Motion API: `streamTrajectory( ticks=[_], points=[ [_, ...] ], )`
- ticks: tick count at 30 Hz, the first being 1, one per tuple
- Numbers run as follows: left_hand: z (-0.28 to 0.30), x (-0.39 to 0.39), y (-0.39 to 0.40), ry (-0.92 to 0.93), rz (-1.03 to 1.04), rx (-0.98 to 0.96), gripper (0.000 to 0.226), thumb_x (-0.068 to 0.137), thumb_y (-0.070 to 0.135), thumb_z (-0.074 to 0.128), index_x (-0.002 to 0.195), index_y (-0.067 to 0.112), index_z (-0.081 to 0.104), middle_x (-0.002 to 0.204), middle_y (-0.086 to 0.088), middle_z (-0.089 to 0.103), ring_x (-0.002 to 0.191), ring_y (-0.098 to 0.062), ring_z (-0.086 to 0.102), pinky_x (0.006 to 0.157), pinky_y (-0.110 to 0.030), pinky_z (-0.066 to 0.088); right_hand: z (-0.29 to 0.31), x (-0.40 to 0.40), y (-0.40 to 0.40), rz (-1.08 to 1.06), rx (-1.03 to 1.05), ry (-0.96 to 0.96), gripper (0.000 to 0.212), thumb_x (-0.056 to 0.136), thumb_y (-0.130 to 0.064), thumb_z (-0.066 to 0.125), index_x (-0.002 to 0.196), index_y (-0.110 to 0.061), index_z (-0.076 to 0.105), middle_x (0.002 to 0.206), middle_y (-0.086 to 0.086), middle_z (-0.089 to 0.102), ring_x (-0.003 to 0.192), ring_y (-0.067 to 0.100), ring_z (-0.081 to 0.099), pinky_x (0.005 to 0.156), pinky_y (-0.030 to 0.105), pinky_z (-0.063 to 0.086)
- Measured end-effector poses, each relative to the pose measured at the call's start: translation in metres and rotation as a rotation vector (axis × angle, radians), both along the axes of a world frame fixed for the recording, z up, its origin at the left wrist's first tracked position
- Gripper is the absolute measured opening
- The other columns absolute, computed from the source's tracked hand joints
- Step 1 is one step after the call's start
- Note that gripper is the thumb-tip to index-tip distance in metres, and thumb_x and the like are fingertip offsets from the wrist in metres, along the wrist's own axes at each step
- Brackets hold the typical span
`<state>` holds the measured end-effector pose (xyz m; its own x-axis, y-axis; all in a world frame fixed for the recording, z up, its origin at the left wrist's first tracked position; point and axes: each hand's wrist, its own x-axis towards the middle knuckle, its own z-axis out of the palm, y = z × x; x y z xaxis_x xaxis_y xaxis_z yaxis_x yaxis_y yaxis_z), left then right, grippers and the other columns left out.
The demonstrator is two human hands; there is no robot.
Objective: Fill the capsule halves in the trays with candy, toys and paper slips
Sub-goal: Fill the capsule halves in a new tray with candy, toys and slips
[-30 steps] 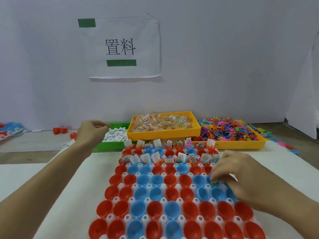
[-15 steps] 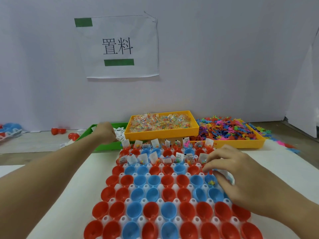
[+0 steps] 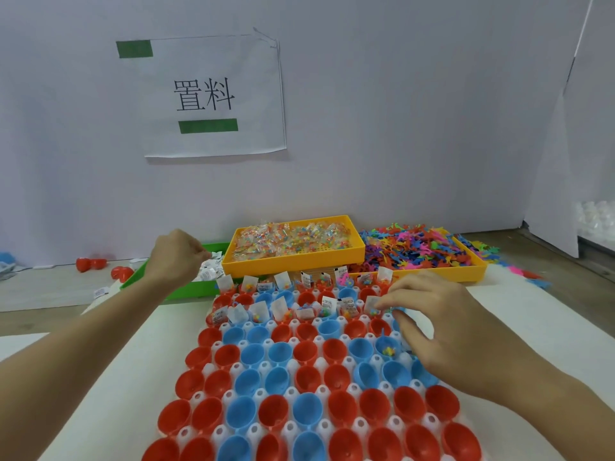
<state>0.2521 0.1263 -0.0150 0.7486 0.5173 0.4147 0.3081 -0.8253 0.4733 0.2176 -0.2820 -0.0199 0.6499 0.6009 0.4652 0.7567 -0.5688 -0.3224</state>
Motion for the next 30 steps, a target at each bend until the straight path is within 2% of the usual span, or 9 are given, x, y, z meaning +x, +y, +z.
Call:
streamTrajectory(
  ticks=[4, 8, 10, 14, 18, 22, 25, 28, 30],
  points=[
    [0.009, -0.008, -0.016, -0.075, -0.039, -0.005, 0.02, 0.086, 0.013, 0.074, 0.1, -0.002, 0.075, 0.094, -0.019, 0.075, 0.072, -0.019, 0.063, 0.078, -0.035, 0.055, -0.002, 0.0, 0.002, -0.01, 0.014, 0.0, 0.026, 0.095, -0.018, 0.062, 0.111, -0.034, 0.073, 0.105, -0.026, 0.059, 0.11, -0.006, 0.049, 0.089, 0.006, 0.038],
    [0.026, -0.033, -0.064, -0.192, -0.169, -0.066, 0.011, 0.082, 0.017, 0.078, 0.087, 0.007, 0.077, 0.073, -0.005, 0.073, 0.058, -0.007, 0.062, 0.055, -0.017, 0.048, -0.002, 0.001, 0.003, -0.03, 0.068, 0.009, 0.024, 0.094, -0.023, 0.064, 0.111, -0.036, 0.073, 0.107, -0.03, 0.061, 0.111, -0.01, 0.049, 0.088, 0.001, 0.036],
    [0.033, -0.054, -0.097, -0.198, -0.323, -0.217, 0.009, 0.077, 0.025, 0.08, 0.074, 0.018, 0.075, 0.061, 0.001, 0.07, 0.051, -0.008, 0.064, 0.049, -0.014, 0.05, -0.002, 0.0, 0.006, -0.022, 0.149, 0.027, 0.022, 0.092, -0.027, 0.068, 0.11, -0.037, 0.073, 0.107, -0.03, 0.065, 0.11, -0.01, 0.054, 0.085, 0.002, 0.039],
    [0.041, -0.086, -0.16, 0.001, -0.758, -0.609, 0.019, 0.066, 0.034, 0.082, 0.067, 0.019, 0.07, 0.063, -0.007, 0.07, 0.048, -0.018, 0.062, 0.05, -0.024, 0.053, 0.005, -0.012, 0.015, 0.096, 0.424, 0.209, 0.027, 0.081, -0.046, 0.069, 0.106, -0.038, 0.074, 0.095, -0.023, 0.072, 0.092, 0.002, 0.067, 0.07, 0.01, 0.049],
    [0.033, -0.091, -0.193, 0.009, -0.876, -0.482, 0.023, 0.073, 0.021, 0.084, 0.077, 0.015, 0.062, 0.062, -0.006, 0.069, 0.048, -0.021, 0.065, 0.05, -0.033, 0.057, 0.007, -0.02, 0.021, 0.188, 0.535, 0.454, 0.041, 0.068, -0.057, 0.071, 0.103, -0.036, 0.074, 0.091, -0.012, 0.076, 0.089, 0.006, 0.071, 0.078, 0.019, 0.056],
    [0.022, -0.096, -0.205, -0.025, -0.901, -0.289, 0.034, 0.074, 0.017, 0.085, 0.088, 0.021, 0.054, 0.065, -0.005, 0.069, 0.051, -0.02, 0.066, 0.053, -0.038, 0.059, 0.005, -0.019, 0.023, 0.203, 0.568, 0.596, 0.01, 0.08, -0.025, 0.076, 0.089, -0.022, 0.079, 0.083, -0.001, 0.077, 0.079, 0.012, 0.074, 0.073, 0.021, 0.058],
    [0.021, -0.095, -0.206, -0.032, -0.92, -0.286, 0.036, 0.072, 0.016, 0.086, 0.09, 0.02, 0.055, 0.068, -0.006, 0.069, 0.054, -0.019, 0.065, 0.054, -0.032, 0.056, 0.004, -0.018, 0.024, 0.159, 0.593, 0.574, 0.016, 0.086, -0.007, 0.073, 0.079, -0.02, 0.079, 0.078, -0.002, 0.077, 0.073, 0.008, 0.073, 0.064, 0.014, 0.053],
    [0.023, -0.094, -0.203, -0.027, -0.924, -0.284, 0.025, 0.076, 0.018, 0.084, 0.09, 0.021, 0.064, 0.07, -0.001, 0.071, 0.058, -0.008, 0.064, 0.057, -0.02, 0.051, 0.004, -0.017, 0.026, 0.101, 0.615, 0.5, 0.015, 0.086, -0.007, 0.073, 0.079, -0.02, 0.078, 0.074, -0.001, 0.075, 0.066, 0.005, 0.069, 0.059, 0.013, 0.05],
    [0.024, -0.093, -0.2, -0.043, -0.891, -0.328, 0.021, 0.075, 0.018, 0.085, 0.087, 0.022, 0.067, 0.069, 0.001, 0.071, 0.061, -0.012, 0.067, 0.061, -0.028, 0.056, 0.004, -0.017, 0.026, 0.116, 0.659, 0.508, 0.007, 0.082, -0.015, 0.075, 0.082, -0.02, 0.079, 0.076, -0.001, 0.076, 0.068, 0.007, 0.07, 0.06, 0.014, 0.051]
  ],
)
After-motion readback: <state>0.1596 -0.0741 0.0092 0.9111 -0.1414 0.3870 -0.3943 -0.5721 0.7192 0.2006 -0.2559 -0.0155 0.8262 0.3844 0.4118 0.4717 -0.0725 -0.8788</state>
